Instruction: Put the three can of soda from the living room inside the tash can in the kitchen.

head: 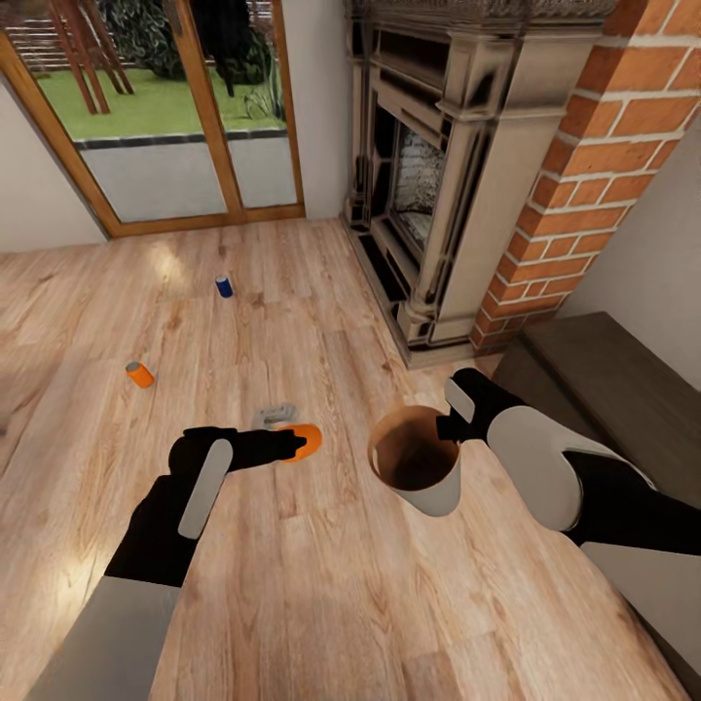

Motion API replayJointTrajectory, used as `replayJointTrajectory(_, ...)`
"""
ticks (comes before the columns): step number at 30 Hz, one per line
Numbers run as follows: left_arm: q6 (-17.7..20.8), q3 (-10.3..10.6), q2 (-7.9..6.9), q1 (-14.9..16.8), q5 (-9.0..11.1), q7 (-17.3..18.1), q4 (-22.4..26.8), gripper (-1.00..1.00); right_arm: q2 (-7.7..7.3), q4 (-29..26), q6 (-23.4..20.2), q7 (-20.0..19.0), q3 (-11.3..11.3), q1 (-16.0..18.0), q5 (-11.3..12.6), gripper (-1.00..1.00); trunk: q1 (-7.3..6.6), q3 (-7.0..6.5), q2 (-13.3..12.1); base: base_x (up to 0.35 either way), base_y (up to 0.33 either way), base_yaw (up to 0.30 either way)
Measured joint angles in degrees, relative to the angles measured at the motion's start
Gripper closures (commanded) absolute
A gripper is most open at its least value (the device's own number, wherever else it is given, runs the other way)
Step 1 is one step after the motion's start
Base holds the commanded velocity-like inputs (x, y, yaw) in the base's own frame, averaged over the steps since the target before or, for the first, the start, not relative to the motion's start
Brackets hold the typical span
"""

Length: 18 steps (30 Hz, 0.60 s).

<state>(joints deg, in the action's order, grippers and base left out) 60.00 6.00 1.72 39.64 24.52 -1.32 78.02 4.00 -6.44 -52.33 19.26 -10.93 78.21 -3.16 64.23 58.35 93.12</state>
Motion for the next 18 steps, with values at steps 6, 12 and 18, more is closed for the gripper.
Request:
replayJointTrajectory(6, 0.0, 0.09, -1.13, -0.03, 3.71, 0.0, 1.4, 1.0, 0.04, 0.1, 0.34, 0.1, 0.04, -0.2, -0.02, 1.0, -1.32, -1.08, -2.41, 0.0, 0.0, 0.0)
replayJointTrajectory(12, 0.0, 0.14, -1.27, -0.07, 4.44, 0.0, 1.65, 1.0, 0.04, 0.04, 2.42, 0.13, -0.05, -1.01, 0.05, 1.0, -2.64, -2.15, -4.81, 0.0, 0.0, 0.0)
replayJointTrajectory(18, 0.0, 0.15, -1.28, -0.08, 4.57, 0.0, 1.77, 1.0, -0.08, 0.04, 3.86, 0.15, 0.03, -1.38, -0.12, 1.0, -3.95, -3.23, -7.22, 0.0, 0.0, 0.0)
